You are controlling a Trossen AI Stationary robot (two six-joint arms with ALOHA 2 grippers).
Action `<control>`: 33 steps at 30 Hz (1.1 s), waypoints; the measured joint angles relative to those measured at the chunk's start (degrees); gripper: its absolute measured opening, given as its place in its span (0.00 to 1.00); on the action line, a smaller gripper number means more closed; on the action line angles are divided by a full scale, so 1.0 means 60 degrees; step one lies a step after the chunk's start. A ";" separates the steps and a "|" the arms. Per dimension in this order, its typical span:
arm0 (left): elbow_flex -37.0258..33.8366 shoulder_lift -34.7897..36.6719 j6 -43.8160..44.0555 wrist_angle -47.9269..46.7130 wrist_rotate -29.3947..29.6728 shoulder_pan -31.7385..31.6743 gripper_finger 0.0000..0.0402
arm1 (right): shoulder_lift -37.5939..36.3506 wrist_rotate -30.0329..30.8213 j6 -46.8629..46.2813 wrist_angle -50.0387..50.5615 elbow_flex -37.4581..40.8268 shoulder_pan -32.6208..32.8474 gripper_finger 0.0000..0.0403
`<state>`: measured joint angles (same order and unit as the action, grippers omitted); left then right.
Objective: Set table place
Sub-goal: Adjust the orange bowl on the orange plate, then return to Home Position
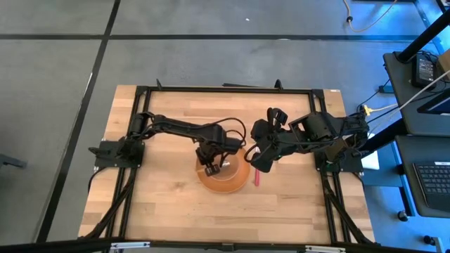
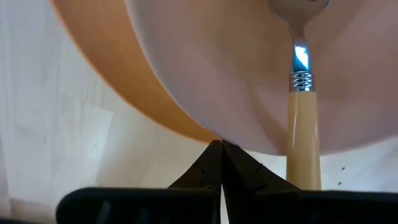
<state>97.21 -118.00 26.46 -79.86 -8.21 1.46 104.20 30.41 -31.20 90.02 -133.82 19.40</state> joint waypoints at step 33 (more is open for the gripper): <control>0.0527 0.0891 0.0230 -0.1345 0.1659 -0.0176 0.00 | 0.0000 0.0015 0.0128 0.0000 0.0000 0.0000 0.03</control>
<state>100.37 -112.65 27.84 -87.93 1.75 0.40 104.20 30.50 -30.43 90.02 -133.82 19.40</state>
